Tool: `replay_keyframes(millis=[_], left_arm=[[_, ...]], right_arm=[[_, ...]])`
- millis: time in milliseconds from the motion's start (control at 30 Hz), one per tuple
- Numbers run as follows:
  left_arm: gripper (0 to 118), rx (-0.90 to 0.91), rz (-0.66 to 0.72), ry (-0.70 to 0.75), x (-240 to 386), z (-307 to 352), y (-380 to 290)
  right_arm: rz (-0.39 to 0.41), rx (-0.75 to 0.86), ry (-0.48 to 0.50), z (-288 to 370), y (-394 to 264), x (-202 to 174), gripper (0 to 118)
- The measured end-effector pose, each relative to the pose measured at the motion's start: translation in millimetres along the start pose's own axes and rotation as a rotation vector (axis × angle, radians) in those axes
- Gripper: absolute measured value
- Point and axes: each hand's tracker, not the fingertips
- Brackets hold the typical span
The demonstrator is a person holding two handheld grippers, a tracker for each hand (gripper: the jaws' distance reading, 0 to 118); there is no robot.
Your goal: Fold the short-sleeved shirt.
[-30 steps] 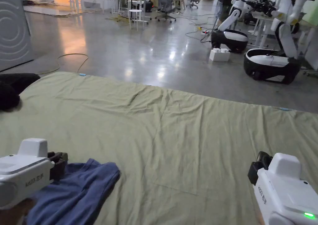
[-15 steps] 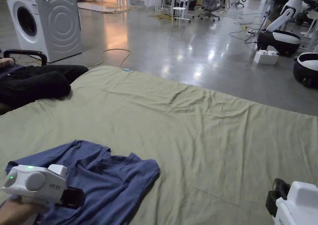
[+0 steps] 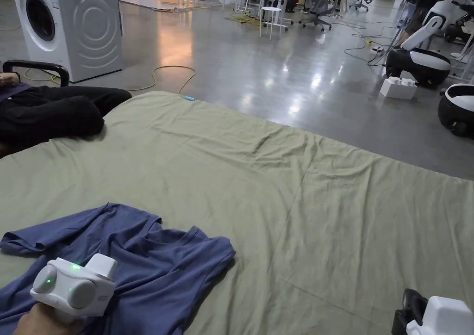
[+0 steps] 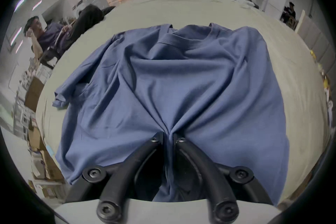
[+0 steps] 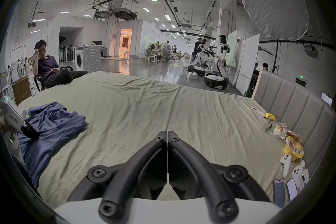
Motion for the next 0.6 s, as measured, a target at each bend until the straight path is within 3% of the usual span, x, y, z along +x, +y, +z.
replay_keyframes(millis=[300,433,600], left_arm=[[5,0.119,0.048,0.002,-6.7,19.8,-20.5],[5,0.252,0.155,-0.041,-18.7,25.9,13.2],[5,0.39,0.142,-0.043,-8.5,82.5,43.7]], right_arm=[[-0.053,-0.01,-0.011,2.4,-2.4,8.0,1],[-0.071,0.001,-0.015,6.3,0.7,10.0,1],[-0.089,0.025,-0.013,11.2,7.7,12.9,1]])
